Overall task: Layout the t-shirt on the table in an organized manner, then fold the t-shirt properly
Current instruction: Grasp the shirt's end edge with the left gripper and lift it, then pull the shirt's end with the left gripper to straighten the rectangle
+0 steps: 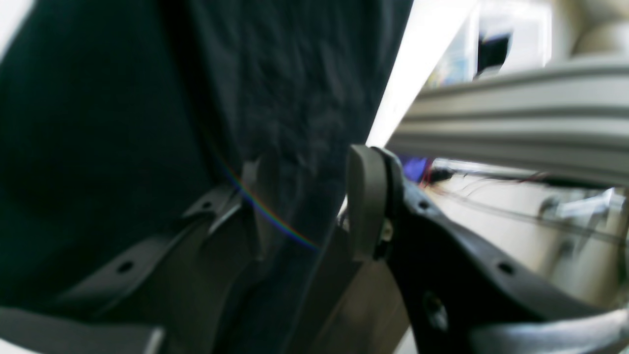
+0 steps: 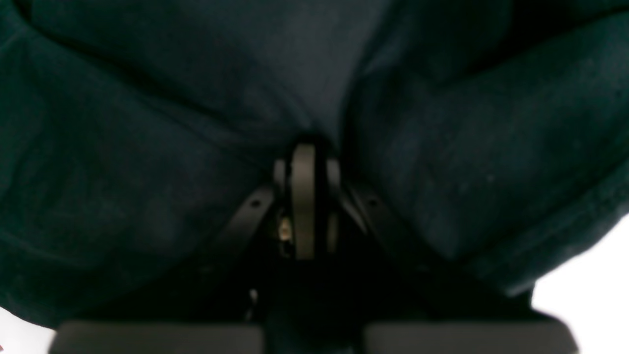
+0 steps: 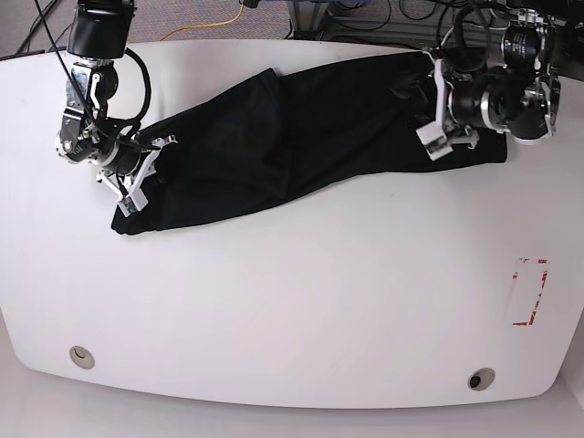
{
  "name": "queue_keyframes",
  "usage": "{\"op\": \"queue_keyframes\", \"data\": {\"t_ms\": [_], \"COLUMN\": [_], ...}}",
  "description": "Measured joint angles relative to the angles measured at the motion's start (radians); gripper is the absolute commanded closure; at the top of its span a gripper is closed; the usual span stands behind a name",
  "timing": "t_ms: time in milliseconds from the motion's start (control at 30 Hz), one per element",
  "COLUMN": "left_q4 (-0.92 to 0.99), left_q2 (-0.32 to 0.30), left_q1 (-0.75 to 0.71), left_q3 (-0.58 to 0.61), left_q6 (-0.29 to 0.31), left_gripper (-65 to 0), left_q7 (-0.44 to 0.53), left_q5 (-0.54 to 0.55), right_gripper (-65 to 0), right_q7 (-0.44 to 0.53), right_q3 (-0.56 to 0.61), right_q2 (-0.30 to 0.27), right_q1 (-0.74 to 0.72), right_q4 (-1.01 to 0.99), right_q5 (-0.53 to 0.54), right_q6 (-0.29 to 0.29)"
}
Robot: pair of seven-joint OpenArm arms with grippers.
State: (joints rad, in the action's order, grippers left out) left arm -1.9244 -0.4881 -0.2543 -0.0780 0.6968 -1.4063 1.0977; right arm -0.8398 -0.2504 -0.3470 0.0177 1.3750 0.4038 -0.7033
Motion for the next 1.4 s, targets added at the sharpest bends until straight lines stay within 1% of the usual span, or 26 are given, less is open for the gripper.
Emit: {"op": "queue_keyframes", "data": {"t_ms": [100,200,233,267,300,333,400,533,600,633,667,733,800,833,900,967,1033,1100,1167,1300,1333,1367,1400], "left_q4": [0.0,0.0,0.0,0.0,0.0,0.0,0.001,0.001,0.002,0.003,0.002,0.002,0.003,0.003,0.003,0.003,0.003,0.003,0.003,0.004,0.005,0.005,0.005], "left_q2": [-0.021,-0.019,-0.021,-0.02,-0.019,-0.014,-0.002,0.042,0.073,0.082,0.097,0.116,0.143,0.158,0.18,0.204,0.22,0.237,0.246,0.264,0.264,0.263,0.262], "left_q1": [0.005,0.004,0.004,0.004,0.003,0.003,0.005,0.004,-0.003,-0.01,-0.017,-0.032,-0.046,-0.055,-0.069,-0.081,-0.087,-0.089,-0.089,-0.087,-0.083,-0.079,-0.072], "left_q3": [-0.119,-0.232,-0.242,-0.282,-0.303,-0.335,-0.382,-0.403,-0.392,-0.389,-0.386,-0.382,-0.382,-0.383,-0.384,-0.384,-0.384,-0.384,-0.383,-0.383,-0.381,-0.371,-0.365], "left_q6": [0.0,0.0,0.0,0.0,0.0,0.0,0.0,-0.002,-0.031,-0.035,-0.041,-0.042,-0.043,-0.043,-0.045,-0.045,-0.045,-0.045,-0.043,-0.042,-0.041,-0.041,-0.041], "left_gripper": [-22.1,-22.1,-22.1,-22.1,-22.1,-22.1,-21.9,-21.9,-21.8,-21.8,-21.8,-21.7,-21.7,-21.7,-21.7,-21.7,-21.7,-21.7,-21.7,-21.8,-21.8,-21.8,-21.8], "left_q7": [-0.002,0.0,0.001,-0.006,-0.006,-0.008,-0.005,-0.004,-0.006,-0.006,0.01,0.011,0.008,0.008,0.007,0.008,0.008,0.011,0.01,0.011,0.011,0.009,0.008], "left_q5": [0.033,0.051,0.048,0.048,0.039,0.031,0.005,-0.069,-0.102,-0.112,-0.14,-0.169,-0.223,-0.243,-0.268,-0.298,-0.325,-0.378,-0.421,-0.481,-0.492,-0.505,-0.512], "right_gripper": [-3.5,-3.5,-3.5,-3.5,-3.5,-3.5,-3.5,-3.5,-3.5,-3.5,-3.5,-3.5,-3.5,-3.5,-3.5,-3.5,-3.5,-3.5,-3.3,-3.3,-3.3,-3.3,-3.3], "right_q7": [-0.031,-0.124,-0.163,-0.185,-0.211,-0.228,-0.264,-0.305,-0.333,-0.346,-0.36,-0.41,-0.461,-0.472,-0.473,-0.459,-0.443,-0.44,-0.415,-0.337,-0.314,-0.284,-0.253], "right_q3": [-0.005,-0.032,-0.045,-0.053,-0.061,-0.072,-0.092,-0.1,-0.092,-0.09,-0.083,-0.057,-0.025,-0.013,0.017,0.045,0.064,0.084,0.093,0.095,0.097,0.097,0.095], "right_q2": [0.008,0.018,0.017,0.019,0.019,0.022,0.029,0.056,0.085,0.095,0.113,0.124,0.14,0.149,0.159,0.169,0.17,0.171,0.175,0.184,0.184,0.183,0.182], "right_q1": [0.008,0.021,0.023,0.03,0.031,0.031,0.027,0.013,0.011,0.012,0.016,0.022,0.026,0.031,0.045,0.075,0.103,0.123,0.134,0.136,0.135,0.134,0.135], "right_q4": [0.04,0.108,0.139,0.161,0.184,0.209,0.27,0.397,0.454,0.483,0.506,0.55,0.583,0.592,0.601,0.6,0.599,0.583,0.545,0.443,0.414,0.386,0.358], "right_q5": [-0.003,-0.031,-0.039,-0.04,-0.053,-0.055,-0.068,-0.059,-0.047,-0.037,-0.037,-0.041,-0.064,-0.056,-0.022,0.04,0.053,0.037,0.021,0.01,-0.02,-0.035,-0.041], "right_q6": [0.0,0.003,0.001,-0.002,0.006,0.001,0.012,0.011,0.01,0.003,0.004,0.005,0.006,0.004,0.007,0.006,0.004,0.004,0.005,0.005,0.01,-0.002,0.008]}}
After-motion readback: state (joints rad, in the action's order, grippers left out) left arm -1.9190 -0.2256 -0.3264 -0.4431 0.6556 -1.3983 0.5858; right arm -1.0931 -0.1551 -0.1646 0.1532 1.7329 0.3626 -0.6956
